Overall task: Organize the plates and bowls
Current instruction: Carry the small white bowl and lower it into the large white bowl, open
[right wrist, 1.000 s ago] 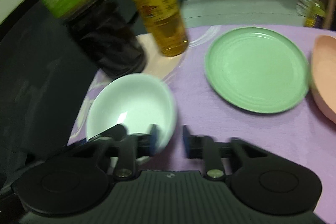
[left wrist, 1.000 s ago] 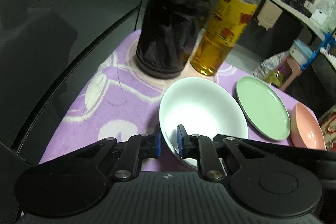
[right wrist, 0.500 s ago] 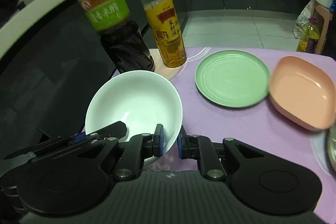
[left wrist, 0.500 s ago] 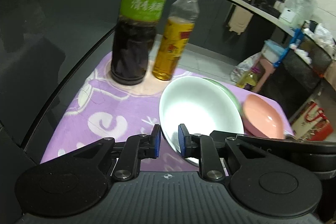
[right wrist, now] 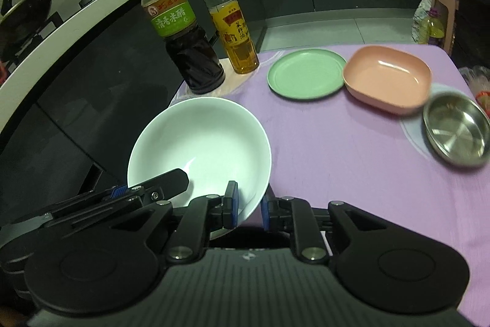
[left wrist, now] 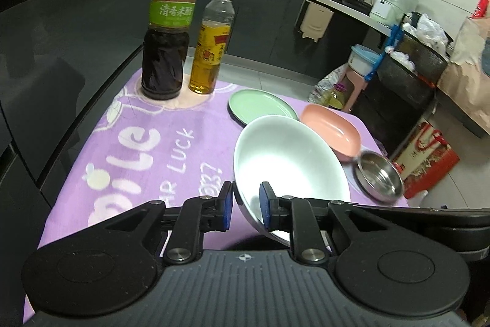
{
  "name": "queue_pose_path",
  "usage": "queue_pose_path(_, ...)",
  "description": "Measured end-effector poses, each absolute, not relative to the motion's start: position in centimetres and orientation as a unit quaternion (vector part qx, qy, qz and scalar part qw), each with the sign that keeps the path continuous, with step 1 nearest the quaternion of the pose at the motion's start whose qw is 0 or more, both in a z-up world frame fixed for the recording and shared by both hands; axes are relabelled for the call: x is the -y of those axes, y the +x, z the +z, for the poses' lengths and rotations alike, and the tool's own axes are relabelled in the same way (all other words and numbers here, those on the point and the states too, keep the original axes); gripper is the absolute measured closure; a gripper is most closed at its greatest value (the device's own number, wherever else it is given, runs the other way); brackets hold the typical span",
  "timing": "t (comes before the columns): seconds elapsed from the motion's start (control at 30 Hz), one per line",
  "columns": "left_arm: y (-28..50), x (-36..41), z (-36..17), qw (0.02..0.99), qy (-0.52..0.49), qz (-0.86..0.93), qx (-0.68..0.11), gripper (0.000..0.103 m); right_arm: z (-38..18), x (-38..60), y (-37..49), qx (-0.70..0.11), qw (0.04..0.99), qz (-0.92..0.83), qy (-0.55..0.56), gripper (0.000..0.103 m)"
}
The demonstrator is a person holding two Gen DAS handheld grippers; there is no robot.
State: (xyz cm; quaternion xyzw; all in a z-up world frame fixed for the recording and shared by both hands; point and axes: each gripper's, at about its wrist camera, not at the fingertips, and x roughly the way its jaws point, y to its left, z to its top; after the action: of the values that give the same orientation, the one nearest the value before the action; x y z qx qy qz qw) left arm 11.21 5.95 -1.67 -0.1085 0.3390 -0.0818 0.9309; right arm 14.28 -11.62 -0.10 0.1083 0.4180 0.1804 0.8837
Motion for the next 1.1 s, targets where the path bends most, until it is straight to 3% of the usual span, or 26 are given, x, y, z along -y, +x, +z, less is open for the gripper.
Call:
queue_pose_path(0.57, 3.5, -3.6, -3.4, 0.923, -0.074, -0.111, -0.361, 0.085, -1.7, 14.1, 5.6, -0.425, 0.882, 0.165, 0.119, 0.09)
queue_pose_path(1.1, 3.0, -2.8, -5.6, 0.906, -0.059, -0.108, -0.405, 0.084, -3.4, 14.8, 4.1, -0.448, 0.873, 0.157, 0.11, 0.09)
